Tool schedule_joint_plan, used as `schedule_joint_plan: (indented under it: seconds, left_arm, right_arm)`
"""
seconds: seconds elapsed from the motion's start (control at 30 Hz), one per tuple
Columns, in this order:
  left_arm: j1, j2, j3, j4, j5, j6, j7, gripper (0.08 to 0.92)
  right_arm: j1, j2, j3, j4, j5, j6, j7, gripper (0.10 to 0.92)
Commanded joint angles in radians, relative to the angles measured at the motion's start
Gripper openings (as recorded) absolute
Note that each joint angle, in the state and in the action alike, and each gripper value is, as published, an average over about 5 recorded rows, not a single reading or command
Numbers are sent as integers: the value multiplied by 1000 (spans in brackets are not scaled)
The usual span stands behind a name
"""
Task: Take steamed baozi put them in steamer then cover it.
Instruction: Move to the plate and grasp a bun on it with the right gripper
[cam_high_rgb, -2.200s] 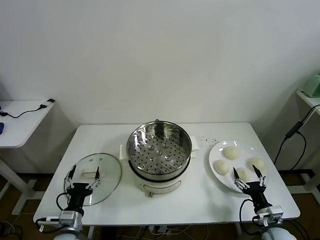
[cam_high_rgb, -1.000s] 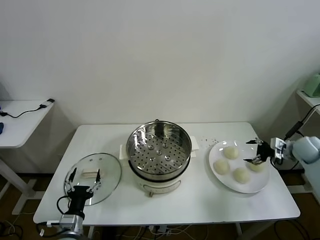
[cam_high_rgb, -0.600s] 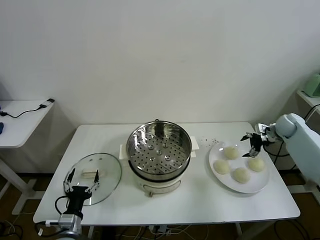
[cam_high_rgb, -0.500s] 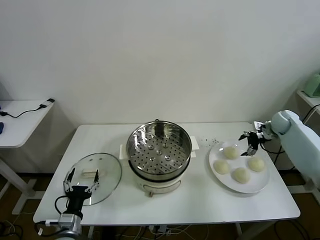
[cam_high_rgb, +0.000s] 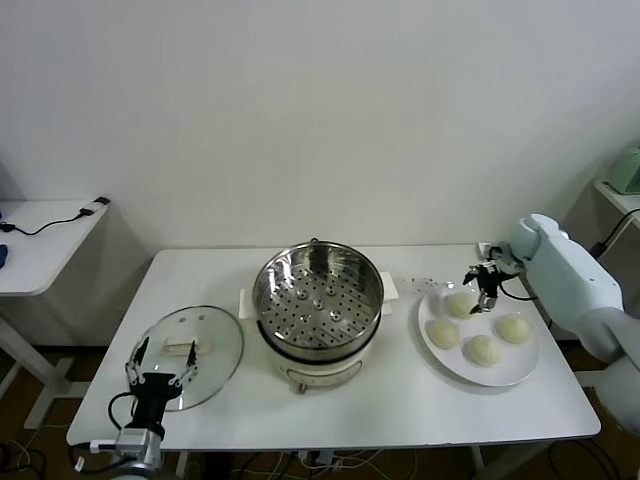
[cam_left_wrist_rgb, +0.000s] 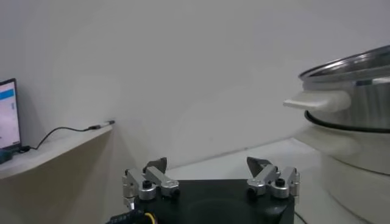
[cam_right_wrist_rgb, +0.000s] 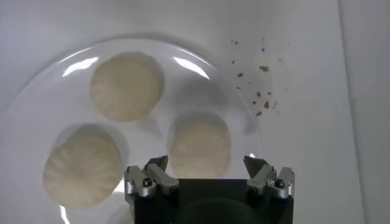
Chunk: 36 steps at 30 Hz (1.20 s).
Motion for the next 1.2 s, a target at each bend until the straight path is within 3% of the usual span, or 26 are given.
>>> schedule_joint_plan:
  seconds: [0.03,0.3,1.2]
  left_arm:
    - [-1,-1,0,5,-2,0,0,823]
    - [-4,-2,0,12,0,0,0,823]
    - [-5,-4,-2,21,9,-3,-1,823]
  right_arm:
    - [17,45,6,-69,-92,20,11,823]
    - [19,82,79,-122,-181,46,19,823]
    - [10,99,110,-139,-187,56,2,683]
